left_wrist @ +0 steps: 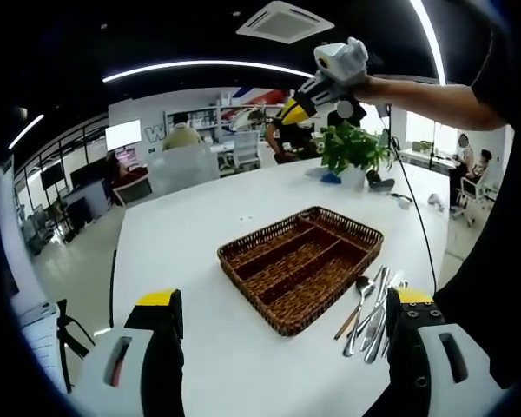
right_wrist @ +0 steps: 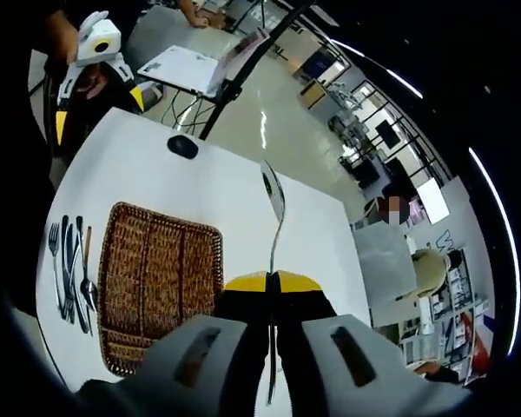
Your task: Arrange the knives, forks, and spoons in their matching storage slots by inserting each utensil handle-first until every utensil is classified and aligned in the correct compartment
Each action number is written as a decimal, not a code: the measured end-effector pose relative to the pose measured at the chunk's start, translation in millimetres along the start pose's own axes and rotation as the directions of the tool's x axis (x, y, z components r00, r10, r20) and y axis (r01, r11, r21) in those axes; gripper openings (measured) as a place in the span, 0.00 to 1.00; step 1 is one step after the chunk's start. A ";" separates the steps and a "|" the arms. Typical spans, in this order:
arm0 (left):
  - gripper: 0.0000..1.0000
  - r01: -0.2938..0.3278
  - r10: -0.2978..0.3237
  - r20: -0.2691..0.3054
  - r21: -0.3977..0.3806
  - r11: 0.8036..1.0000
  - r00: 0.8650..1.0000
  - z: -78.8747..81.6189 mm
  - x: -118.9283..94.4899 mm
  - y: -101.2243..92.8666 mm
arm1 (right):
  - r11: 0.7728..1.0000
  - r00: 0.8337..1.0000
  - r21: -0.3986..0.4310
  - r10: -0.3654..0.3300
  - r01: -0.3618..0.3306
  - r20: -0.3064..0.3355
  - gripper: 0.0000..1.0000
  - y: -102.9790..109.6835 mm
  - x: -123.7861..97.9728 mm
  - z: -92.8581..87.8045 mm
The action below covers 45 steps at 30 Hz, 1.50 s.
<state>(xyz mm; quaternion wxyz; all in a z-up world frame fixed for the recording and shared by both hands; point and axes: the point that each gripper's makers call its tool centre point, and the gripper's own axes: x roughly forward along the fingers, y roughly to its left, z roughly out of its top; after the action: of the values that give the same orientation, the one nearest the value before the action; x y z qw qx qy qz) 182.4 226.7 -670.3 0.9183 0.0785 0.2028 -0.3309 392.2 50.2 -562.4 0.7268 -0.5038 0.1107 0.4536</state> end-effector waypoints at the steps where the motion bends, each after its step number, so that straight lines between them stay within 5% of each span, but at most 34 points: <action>1: 1.00 -0.005 0.005 0.001 0.001 1.000 1.000 -0.3 -1.0 0.3 | 1.000 1.000 -0.004 0.001 -0.001 -0.002 0.00 -0.5 2.6 -1.3; 14: 0.99 -0.049 0.049 -0.007 -0.019 0.999 0.999 -7.0 -14.0 5.2 | 1.000 1.000 0.000 0.005 -0.005 -0.013 0.00 -17.9 32.5 -14.3; 27: 0.99 -0.054 0.053 -0.022 -0.024 0.998 0.998 -9.7 -14.8 6.2 | 0.998 0.999 -0.023 -0.052 0.052 -0.013 0.00 -47.5 39.6 -20.2; 45: 0.99 -0.056 0.056 -0.032 -0.028 0.998 0.998 -9.9 -10.0 7.9 | 0.997 0.999 -0.058 -0.042 0.043 0.007 0.00 -41.3 48.4 -29.0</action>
<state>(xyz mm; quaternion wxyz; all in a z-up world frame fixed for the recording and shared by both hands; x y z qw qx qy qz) 177.4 241.2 -675.0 0.9249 0.0762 0.2195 -0.3009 459.9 49.2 -579.8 0.7215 -0.5258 0.0846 0.4425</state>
